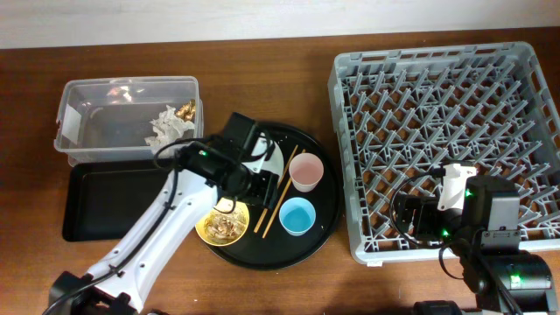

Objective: Sort waste into correct bins and load items into the dishwasher rack

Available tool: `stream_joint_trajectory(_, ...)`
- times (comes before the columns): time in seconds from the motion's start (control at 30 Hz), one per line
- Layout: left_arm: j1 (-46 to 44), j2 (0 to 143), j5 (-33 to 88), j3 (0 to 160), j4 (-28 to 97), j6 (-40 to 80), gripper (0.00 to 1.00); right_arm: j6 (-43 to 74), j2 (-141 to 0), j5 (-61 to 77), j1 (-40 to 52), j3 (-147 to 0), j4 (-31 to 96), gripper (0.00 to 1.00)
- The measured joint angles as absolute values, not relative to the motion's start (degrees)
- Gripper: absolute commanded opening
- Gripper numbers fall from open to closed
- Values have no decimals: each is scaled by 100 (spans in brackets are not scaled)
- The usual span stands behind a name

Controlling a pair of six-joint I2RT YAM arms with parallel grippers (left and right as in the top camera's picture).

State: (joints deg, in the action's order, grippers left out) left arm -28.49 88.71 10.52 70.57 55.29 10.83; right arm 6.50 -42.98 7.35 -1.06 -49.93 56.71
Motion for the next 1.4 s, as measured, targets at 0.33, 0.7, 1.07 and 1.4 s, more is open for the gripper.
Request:
stream_joint_trajectory(0.33,-3044,8858,419,5714,4711,2064,54,655,-4298,735,-106,-4993,5684,99)
stream_joint_trajectory(0.7,-3044,9056,248,5301,3962,2088,49,652,-4298,733,-106,-4993,5690,99)
stream_joint_trajectory(1.07,-3044,9323,-10,5384,4206,2233,0,672,-4298,735,-106,-4993,5690,99)
stream_joint_trajectory(1.4,-2067,8333,290,5736,4943,2180,0,674,-4298,735,-106,-4993,5688,99)
